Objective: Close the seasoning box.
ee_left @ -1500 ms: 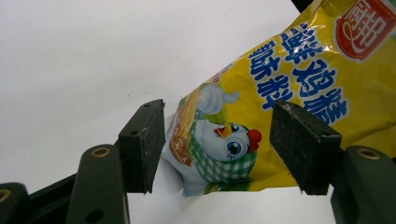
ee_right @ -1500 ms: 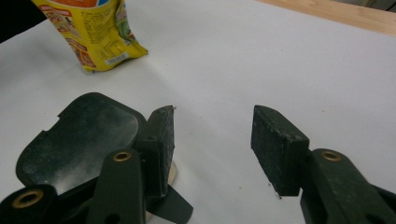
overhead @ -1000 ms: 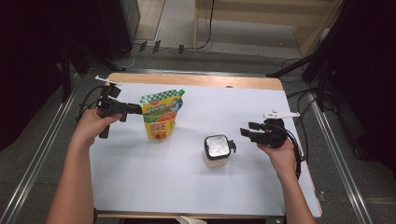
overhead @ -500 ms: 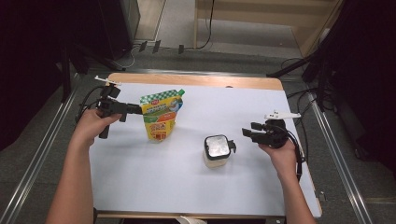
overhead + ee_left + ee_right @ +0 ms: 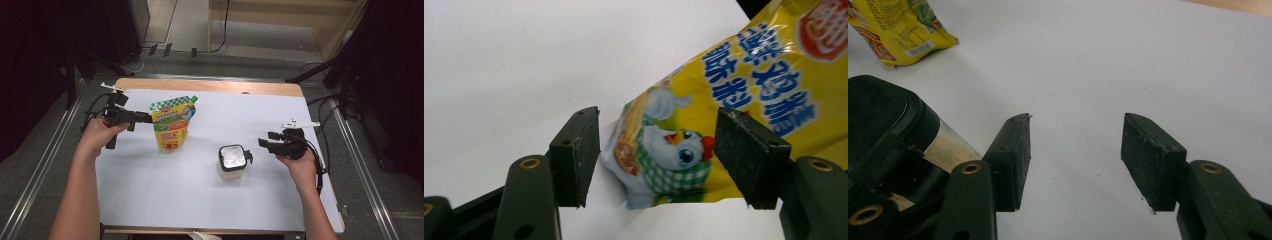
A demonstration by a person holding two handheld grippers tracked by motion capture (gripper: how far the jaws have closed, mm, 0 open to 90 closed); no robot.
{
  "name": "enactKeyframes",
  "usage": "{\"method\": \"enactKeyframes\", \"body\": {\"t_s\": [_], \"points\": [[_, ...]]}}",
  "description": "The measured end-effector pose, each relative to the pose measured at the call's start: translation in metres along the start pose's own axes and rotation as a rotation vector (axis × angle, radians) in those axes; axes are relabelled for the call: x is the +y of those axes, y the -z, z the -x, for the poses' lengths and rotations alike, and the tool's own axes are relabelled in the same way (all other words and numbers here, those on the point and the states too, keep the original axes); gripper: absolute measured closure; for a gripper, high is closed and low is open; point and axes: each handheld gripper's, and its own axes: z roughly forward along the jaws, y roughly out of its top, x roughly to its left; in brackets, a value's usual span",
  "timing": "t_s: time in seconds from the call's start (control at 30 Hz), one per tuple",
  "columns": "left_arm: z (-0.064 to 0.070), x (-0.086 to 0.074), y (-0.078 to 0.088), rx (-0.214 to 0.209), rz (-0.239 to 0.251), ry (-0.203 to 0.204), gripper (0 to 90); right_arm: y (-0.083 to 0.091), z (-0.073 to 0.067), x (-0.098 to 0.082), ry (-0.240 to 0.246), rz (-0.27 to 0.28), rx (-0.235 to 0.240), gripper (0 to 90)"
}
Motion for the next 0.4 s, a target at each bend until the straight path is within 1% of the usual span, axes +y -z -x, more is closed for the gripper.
{"method": "enactKeyframes", "body": {"t_s": [0.1, 0.13, 0.23, 0.27, 0.3, 0.33, 0.37, 0.4], "points": [[-0.0024, -0.0015, -0.0004, 0.003, 0.001, -0.002, 36.1, -0.0003, -0.0011, 0.0003, 0.004, -0.001, 0.001, 46.6], [-0.0036, -0.0022, 0.0, 0.002, 0.018, -0.009, 36.0, -0.0003, -0.001, 0.0004, 0.005, 0.001, 0.001, 46.3], [-0.0048, -0.0024, 0.0004, 0.006, 0.024, -0.018, 35.0, 0.0, -0.0005, 0.0004, 0.002, 0.004, 0.002, 45.5], [-0.0065, -0.0032, 0.0005, 0.014, 0.031, -0.047, 35.1, 0.0001, 0.0004, 0.0001, -0.001, 0.002, 0.007, 44.0], [-0.0071, -0.004, 0.0004, 0.019, 0.036, -0.063, 35.1, -0.0002, 0.0011, -0.0003, -0.004, 0.007, 0.012, 43.3], [-0.008, -0.0046, 0.0002, 0.025, 0.041, -0.078, 35.2, -0.0007, 0.0014, -0.0006, -0.004, 0.004, 0.006, 42.0], [-0.008, -0.0046, 0.0002, 0.025, 0.041, -0.078, 35.3, -0.0007, 0.0014, -0.0006, -0.004, 0.004, 0.006, 42.0], [-0.0089, -0.0051, -0.0001, 0.029, 0.044, -0.088, 35.5, -0.0024, 0.002, -0.0016, -0.001, -0.006, -0.003, 41.1]]}}
